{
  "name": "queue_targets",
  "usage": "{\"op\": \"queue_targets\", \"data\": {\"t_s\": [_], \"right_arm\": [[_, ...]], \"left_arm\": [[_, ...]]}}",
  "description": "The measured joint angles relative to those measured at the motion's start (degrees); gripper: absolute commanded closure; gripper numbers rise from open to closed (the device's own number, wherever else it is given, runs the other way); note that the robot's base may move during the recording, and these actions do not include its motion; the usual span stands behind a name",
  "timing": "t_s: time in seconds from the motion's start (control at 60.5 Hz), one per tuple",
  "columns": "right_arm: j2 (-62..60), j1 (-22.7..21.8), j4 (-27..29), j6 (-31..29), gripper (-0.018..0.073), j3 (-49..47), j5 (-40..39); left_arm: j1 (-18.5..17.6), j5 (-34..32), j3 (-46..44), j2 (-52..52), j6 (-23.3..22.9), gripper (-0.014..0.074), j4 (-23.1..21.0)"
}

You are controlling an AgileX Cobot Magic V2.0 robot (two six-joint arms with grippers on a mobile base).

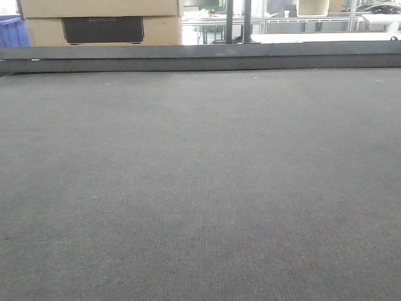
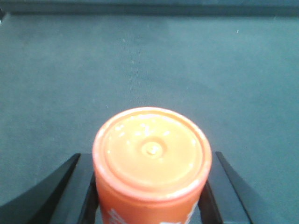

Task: Place cylindrical capacitor in blue bin on shelf
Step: 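Hold both cylinders raised in the left and right grippers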

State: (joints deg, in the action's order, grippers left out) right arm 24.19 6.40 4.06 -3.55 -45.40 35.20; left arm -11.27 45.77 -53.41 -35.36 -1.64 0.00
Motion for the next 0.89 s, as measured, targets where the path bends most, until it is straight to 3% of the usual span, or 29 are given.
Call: {"op": "queue_targets", "data": {"t_s": [0.198,0.893], "right_arm": [[-0.08,0.00,0.00,0.00,0.0721,-2.68,4.39],[-0.08,0.00,0.00,0.00,0.0721,-2.76,4.75]], "left_arm": [[0.00,0.11,0.09,1.33,0.00,0.0707,0.31],[0.00,0.21,0.09,1.33,0.00,0.0707,0.41]]}}
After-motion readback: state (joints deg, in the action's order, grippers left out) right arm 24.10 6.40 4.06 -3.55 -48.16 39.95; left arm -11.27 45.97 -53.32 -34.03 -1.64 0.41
